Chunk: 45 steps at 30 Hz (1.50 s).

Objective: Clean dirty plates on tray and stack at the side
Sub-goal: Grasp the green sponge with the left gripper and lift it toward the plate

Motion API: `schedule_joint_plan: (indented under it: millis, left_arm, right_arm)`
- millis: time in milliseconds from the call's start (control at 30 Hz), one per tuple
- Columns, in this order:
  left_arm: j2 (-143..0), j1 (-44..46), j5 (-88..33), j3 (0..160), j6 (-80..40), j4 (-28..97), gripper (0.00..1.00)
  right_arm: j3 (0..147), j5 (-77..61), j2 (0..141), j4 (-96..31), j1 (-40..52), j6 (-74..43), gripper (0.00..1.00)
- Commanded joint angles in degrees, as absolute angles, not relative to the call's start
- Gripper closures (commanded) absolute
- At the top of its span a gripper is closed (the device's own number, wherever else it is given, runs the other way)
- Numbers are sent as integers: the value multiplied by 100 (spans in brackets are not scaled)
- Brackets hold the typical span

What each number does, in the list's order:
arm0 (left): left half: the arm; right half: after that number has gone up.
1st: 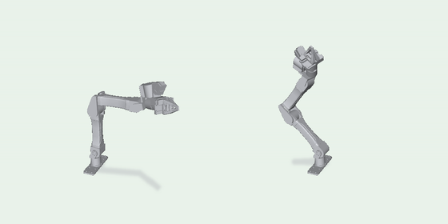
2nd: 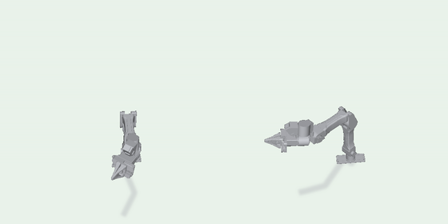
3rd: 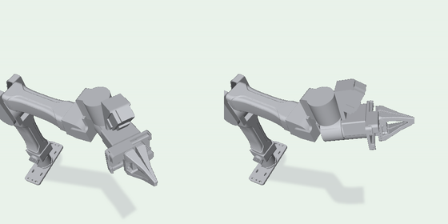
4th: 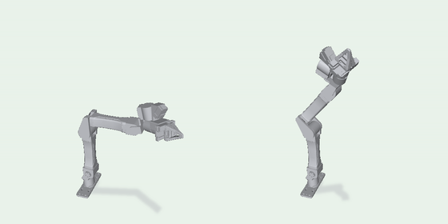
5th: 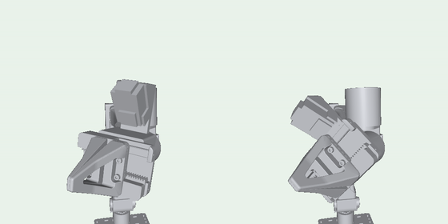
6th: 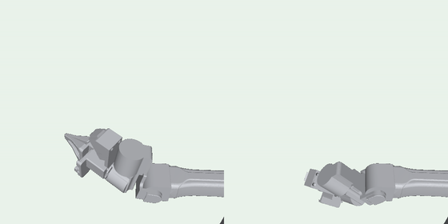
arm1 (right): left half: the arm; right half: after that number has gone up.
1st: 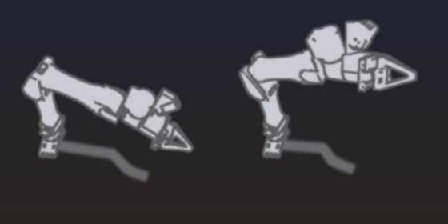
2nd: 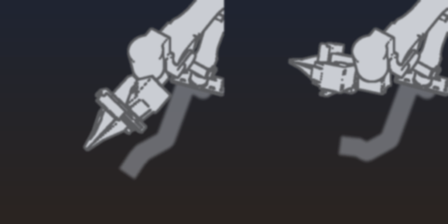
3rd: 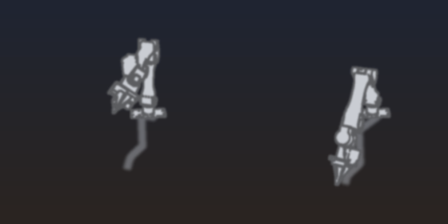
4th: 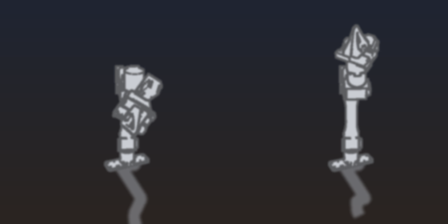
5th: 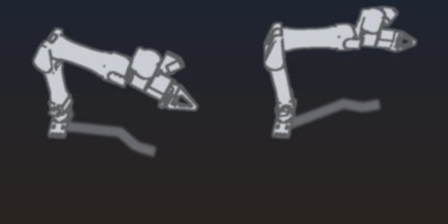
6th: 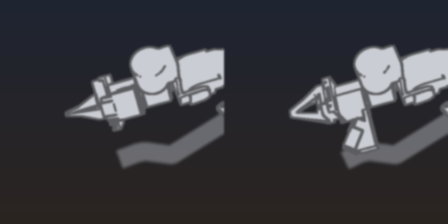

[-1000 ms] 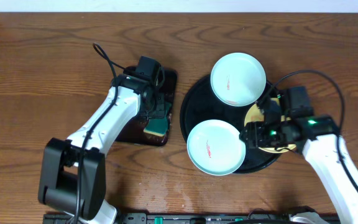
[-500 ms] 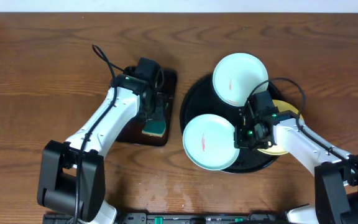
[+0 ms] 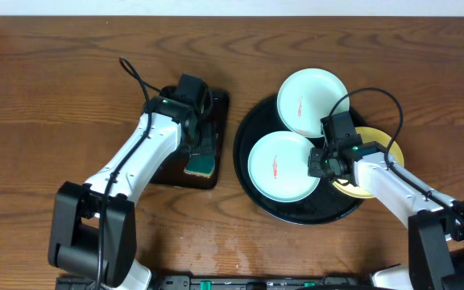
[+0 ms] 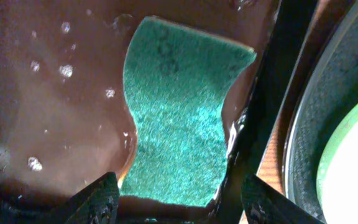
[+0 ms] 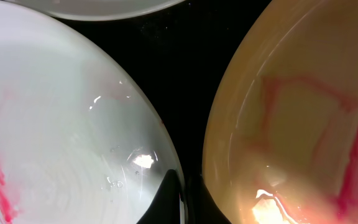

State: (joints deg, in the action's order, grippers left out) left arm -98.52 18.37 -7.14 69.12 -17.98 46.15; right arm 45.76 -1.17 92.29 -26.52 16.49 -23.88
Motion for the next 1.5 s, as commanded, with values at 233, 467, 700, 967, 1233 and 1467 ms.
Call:
schedule_joint_plan:
  millis: [233,467,700,967,1233,1467]
  left_arm:
    - [-9924,1809,-666,5953,-1789,3505,36]
    - [-9935,1809,-666,5260,-1791,2558,81]
    - [-9924,1806,-663,5459,-1806,2995,92]
    - [-9911,1815,-663,7172,-1802,4829,93]
    - [-9929,2508,-1605,8103,-2045,5100,93]
    - [-10239,3411,-1608,7723,-2891,3924,93]
  right_arm:
    - [4646,200,9203,-2655,1662,-2351,99]
    - [4646,156,9203,-2657,1660,-2351,99]
    - [4646,99,9203,-2657,1660,-2353,99]
    - [4646,99,9203,-2657,1660,-2351,99]
    - [4646,99,9203,-2659,1660,-2351,99]
    - [4646,95,9203,-2661,1660,-2353,99]
